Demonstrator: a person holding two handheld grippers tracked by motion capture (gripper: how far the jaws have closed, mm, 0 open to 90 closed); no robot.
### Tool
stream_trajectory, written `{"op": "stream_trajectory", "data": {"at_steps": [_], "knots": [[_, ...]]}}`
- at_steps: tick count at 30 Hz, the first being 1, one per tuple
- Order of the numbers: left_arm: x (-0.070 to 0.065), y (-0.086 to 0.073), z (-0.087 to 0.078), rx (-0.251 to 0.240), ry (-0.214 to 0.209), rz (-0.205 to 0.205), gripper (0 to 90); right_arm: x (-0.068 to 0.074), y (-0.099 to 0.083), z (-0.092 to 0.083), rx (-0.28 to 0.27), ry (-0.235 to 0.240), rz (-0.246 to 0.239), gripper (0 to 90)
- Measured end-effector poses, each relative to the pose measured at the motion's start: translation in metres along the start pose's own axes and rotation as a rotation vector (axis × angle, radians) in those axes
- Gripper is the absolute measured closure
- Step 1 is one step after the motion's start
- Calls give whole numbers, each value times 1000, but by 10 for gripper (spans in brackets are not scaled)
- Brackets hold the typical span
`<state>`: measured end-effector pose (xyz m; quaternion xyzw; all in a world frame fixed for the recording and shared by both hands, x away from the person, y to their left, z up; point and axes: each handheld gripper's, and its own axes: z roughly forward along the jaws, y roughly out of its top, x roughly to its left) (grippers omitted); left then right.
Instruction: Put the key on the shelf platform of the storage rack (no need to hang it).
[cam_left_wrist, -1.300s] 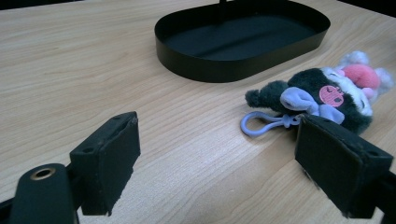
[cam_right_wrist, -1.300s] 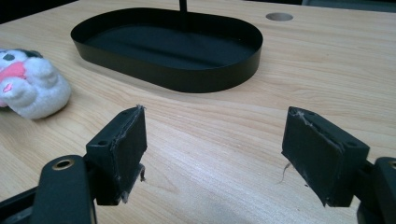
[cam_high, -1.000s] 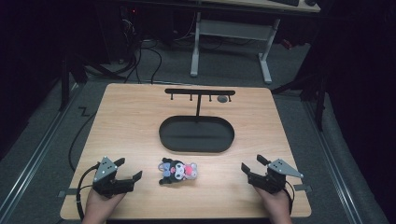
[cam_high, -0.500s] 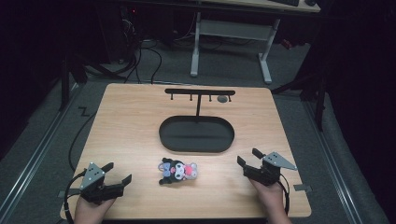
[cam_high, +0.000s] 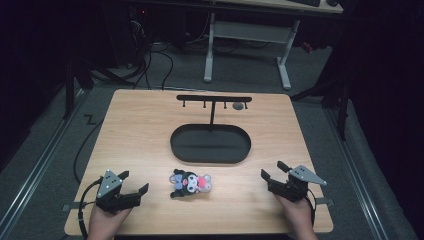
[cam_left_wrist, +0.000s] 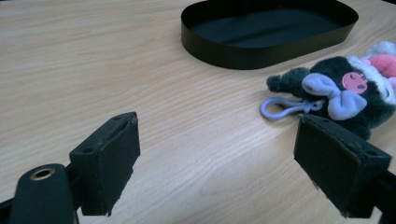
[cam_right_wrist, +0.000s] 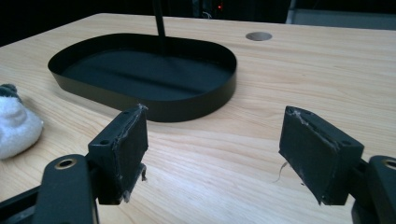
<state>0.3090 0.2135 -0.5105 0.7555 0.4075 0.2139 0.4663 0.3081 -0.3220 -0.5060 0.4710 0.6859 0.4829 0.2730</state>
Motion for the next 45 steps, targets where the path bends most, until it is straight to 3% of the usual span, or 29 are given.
{"op": "stream_trajectory", "data": {"at_steps": [5, 8, 9, 10, 13, 18, 20, 28, 29, 32, 36, 40, 44, 45], "knots": [[-13, 21, 6, -8, 9, 42, 151, -13, 0, -15, -21, -12, 30, 239], [-26, 49, 9, -10, 15, 97, 151, -23, 0, -28, -58, -18, 43, 247], [-26, 49, 9, -10, 15, 97, 151, -25, 0, -29, -54, -10, 53, 249], [-31, 60, 9, -7, 27, 124, 151, -27, -1, -29, -50, -3, 63, 249], [-35, 70, 11, 5, 37, 129, 151, -30, -2, -27, -31, 2, 51, 248], [-34, 72, 16, 52, 65, 134, 151, -29, -4, -21, -32, 23, 36, 251], [-30, 74, 19, 93, 78, 136, 152, -26, -5, -18, -23, 39, 22, 252], [-19, 81, 27, 197, 122, 128, 154, -25, -4, -20, -46, 36, 16, 260], [-18, 81, 30, 225, 119, 131, 154, -27, -2, -19, -69, 29, 30, 266], [-16, 80, 34, 266, 115, 132, 154, -29, -2, -16, -71, 29, 45, 270], [-16, 80, 37, 290, 105, 142, 154, -30, -3, -9, -69, 34, 51, 273], [-17, 81, 42, 330, 90, 173, 155, -28, -2, -6, -56, 36, 45, 274], [-21, 87, 50, 419, 62, 221, 155, -22, 4, -4, -45, 27, 33, 278], [-21, 87, 50, 419, 62, 221, 155, -20, 5, -5, -45, 27, 26, 274]]}}
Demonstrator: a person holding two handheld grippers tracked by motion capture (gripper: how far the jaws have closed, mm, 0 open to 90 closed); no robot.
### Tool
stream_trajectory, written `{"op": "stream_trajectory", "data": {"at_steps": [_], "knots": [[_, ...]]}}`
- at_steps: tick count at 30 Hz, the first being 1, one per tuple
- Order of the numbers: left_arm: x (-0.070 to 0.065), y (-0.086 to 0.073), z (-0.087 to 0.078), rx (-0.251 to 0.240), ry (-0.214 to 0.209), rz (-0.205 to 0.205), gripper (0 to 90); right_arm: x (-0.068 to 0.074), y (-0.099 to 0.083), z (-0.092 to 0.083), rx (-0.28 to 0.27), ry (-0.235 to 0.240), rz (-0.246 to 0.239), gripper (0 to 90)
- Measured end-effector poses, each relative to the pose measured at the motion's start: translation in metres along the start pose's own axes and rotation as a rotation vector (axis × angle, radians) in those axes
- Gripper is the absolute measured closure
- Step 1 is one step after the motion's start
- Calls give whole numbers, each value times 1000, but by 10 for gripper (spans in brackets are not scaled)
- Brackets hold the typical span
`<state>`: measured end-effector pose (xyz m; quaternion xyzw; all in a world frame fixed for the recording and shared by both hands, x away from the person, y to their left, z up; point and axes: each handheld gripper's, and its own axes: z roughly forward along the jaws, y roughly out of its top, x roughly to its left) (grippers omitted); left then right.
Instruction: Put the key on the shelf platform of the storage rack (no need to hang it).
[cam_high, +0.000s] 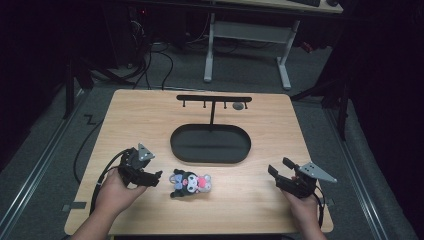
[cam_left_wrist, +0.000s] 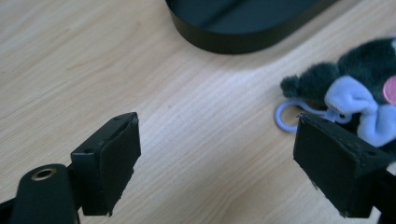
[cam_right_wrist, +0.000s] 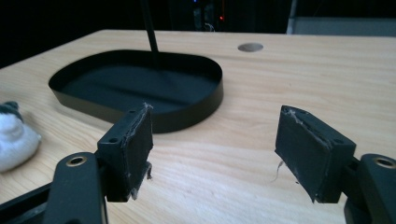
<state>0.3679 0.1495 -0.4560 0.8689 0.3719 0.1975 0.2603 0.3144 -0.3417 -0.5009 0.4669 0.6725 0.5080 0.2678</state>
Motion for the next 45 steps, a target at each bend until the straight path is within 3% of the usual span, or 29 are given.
{"op": "stream_trajectory", "data": {"at_steps": [1, 4, 8, 12, 14, 15, 20, 21, 24, 27, 29, 35, 45], "knots": [[-3, 5, 0, 46, -5, 23, 155, 2, 1, -1, -2, 1, -4, 273], [-4, 8, 0, 83, -22, 31, 155, 4, 1, -3, -1, 8, -15, 270], [-6, 13, 4, 179, -63, 65, 155, 1, 3, -8, -17, -4, 3, 270], [-7, 19, 4, 214, -76, 112, 154, -4, 5, -5, -26, -21, 22, 272], [-8, 21, 5, 218, -89, 121, 153, -6, 5, -4, -26, -21, 27, 272], [-7, 22, 5, 219, -122, 116, 151, -8, 5, -1, -25, -19, 47, 272], [-12, 26, 11, 227, -149, 144, 150, -3, -1, -3, 11, -12, 6, 271], [-12, 26, 11, 227, -149, 144, 150, -3, -1, -3, 11, -12, 6, 271], [-18, 32, 14, 274, -158, 198, 150, -3, -3, -10, 8, -12, 21, 270], [-20, 35, 12, 276, -176, 200, 149, -2, -2, -12, 3, -9, 20, 270], [-23, 38, 10, 282, -183, 222, 144, -1, -3, -11, 11, -9, 21, 270], [-33, 45, 10, 274, -214, 249, 104, 0, -3, -8, 17, 1, 16, 271], [-58, 59, 28, 268, -281, 307, 18, -1, -3, -5, 29, 3, 21, 274]]}}
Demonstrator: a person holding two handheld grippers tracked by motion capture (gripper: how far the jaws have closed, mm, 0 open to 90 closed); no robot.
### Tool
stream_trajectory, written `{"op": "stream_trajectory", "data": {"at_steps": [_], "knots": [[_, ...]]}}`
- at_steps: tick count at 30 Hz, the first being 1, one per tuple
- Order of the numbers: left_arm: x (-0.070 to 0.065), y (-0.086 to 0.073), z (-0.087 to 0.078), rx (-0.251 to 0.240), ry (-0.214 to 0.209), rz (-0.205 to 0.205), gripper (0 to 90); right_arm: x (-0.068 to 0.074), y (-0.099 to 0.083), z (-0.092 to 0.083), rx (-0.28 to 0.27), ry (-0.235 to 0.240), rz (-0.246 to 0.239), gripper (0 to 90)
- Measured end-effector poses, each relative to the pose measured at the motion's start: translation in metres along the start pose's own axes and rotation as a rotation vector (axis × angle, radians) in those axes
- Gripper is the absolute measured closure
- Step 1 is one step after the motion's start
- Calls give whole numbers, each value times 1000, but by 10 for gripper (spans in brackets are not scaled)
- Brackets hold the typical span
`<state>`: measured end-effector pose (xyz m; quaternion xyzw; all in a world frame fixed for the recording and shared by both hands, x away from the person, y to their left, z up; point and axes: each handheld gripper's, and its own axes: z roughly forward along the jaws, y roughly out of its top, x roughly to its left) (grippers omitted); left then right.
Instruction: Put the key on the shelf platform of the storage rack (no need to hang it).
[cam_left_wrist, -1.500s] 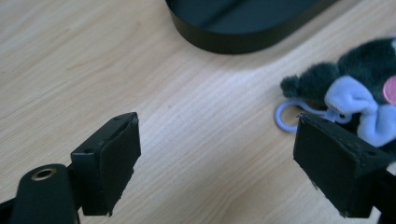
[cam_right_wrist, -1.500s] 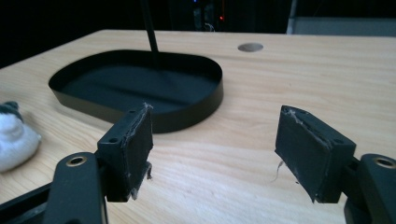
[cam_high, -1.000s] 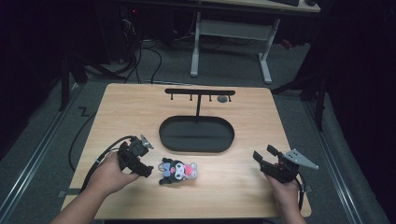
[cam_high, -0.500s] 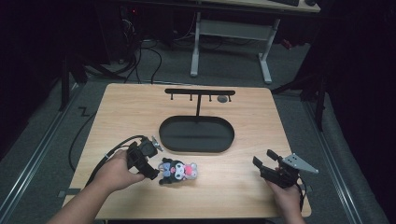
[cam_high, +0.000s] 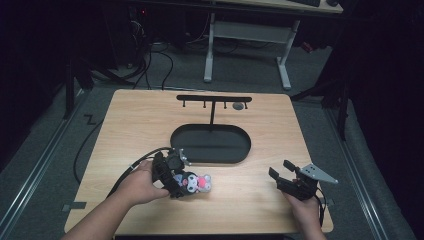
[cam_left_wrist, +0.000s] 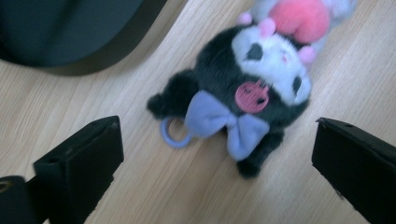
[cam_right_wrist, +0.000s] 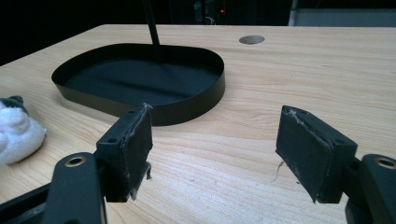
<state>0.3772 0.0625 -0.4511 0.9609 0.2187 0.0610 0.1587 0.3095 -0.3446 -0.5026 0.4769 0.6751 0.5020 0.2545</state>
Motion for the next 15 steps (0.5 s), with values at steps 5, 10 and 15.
{"op": "stream_trajectory", "data": {"at_steps": [5, 10, 15], "knots": [[-2, 10, 9, 15, -16, 20, 21, 0, 0, 0, 3, 1, -2, 276], [-6, 16, 14, 15, -5, 40, 40, 1, 0, 1, 0, 4, -7, 276], [-13, 21, 18, 11, -14, 56, 44, 0, 0, 2, -1, 12, 1, 276]]}}
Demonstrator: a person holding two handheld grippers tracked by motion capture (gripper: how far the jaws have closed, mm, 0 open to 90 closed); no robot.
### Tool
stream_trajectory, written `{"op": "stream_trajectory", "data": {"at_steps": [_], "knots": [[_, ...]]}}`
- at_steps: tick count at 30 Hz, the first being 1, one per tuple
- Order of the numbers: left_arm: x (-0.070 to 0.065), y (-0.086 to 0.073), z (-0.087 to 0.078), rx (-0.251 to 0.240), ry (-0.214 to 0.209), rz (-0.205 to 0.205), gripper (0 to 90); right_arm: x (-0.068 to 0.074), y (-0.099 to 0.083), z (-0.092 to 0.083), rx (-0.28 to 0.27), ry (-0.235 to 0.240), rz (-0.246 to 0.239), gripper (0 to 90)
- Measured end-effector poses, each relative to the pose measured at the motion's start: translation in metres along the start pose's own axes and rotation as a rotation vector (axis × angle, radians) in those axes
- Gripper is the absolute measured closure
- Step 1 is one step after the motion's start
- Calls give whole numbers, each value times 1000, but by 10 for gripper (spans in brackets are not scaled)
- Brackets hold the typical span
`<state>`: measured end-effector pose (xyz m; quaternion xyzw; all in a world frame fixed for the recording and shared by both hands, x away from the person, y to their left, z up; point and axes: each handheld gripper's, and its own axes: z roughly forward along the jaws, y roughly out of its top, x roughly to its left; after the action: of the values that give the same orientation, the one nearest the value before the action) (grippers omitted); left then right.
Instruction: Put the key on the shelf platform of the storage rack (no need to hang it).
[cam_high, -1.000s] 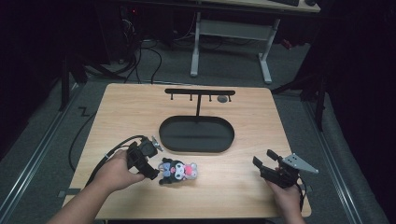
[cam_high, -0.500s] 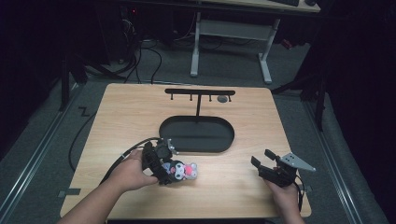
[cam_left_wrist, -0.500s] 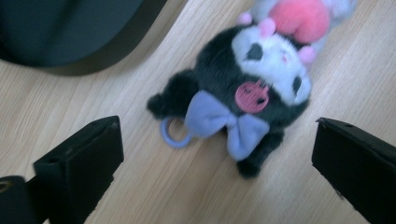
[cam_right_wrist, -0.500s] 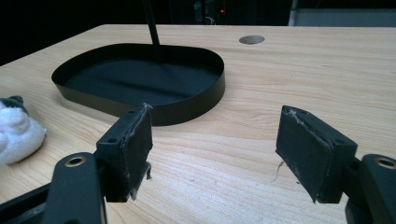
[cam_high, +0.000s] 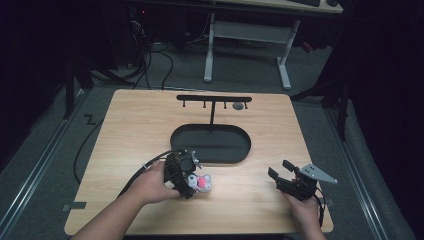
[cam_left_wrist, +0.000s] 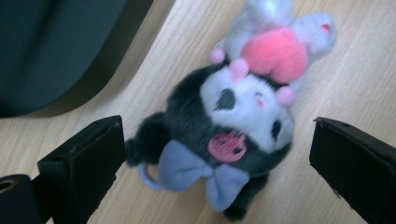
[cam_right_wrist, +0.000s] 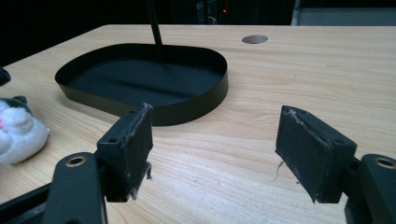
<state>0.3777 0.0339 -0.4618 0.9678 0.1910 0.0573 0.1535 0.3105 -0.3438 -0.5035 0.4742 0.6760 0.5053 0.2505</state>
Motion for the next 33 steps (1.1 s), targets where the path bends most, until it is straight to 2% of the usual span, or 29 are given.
{"op": "stream_trajectory", "data": {"at_steps": [7, 9, 11, 14, 15, 17, 22, 27, 30, 31, 33], "knots": [[-6, 7, 12, 14, -13, 33, 101, 0, 1, -3, -11, 3, 6, 276], [-9, 8, 17, 29, 4, 57, 134, 0, 1, -2, -8, 1, 8, 278], [-10, 7, 19, 40, 10, 63, 154, -1, 1, -2, -9, 3, 3, 278], [-9, 6, 20, 41, 0, 52, 190, 0, 1, -2, -10, 5, 8, 279], [-8, 5, 19, 30, -6, 41, 232, 1, 1, -3, -13, 5, 9, 279], [-7, 1, 17, 4, -8, 15, 240, 1, 2, -4, -14, 4, 7, 279], [-8, -7, 15, -24, -7, -8, 265, 1, 2, -4, -19, 5, 7, 280], [-8, -11, 11, -21, 12, -23, 278, 2, 2, -4, -21, 4, 9, 281], [-5, -15, 6, -24, 19, -44, 283, 2, 3, -6, -25, 1, 10, 281], [-3, -19, 2, -23, 20, -63, 285, 1, 3, -7, -29, 2, 6, 281], [-2, -20, 2, -20, 21, -68, 287, 1, 4, -7, -31, 1, 8, 282]]}}
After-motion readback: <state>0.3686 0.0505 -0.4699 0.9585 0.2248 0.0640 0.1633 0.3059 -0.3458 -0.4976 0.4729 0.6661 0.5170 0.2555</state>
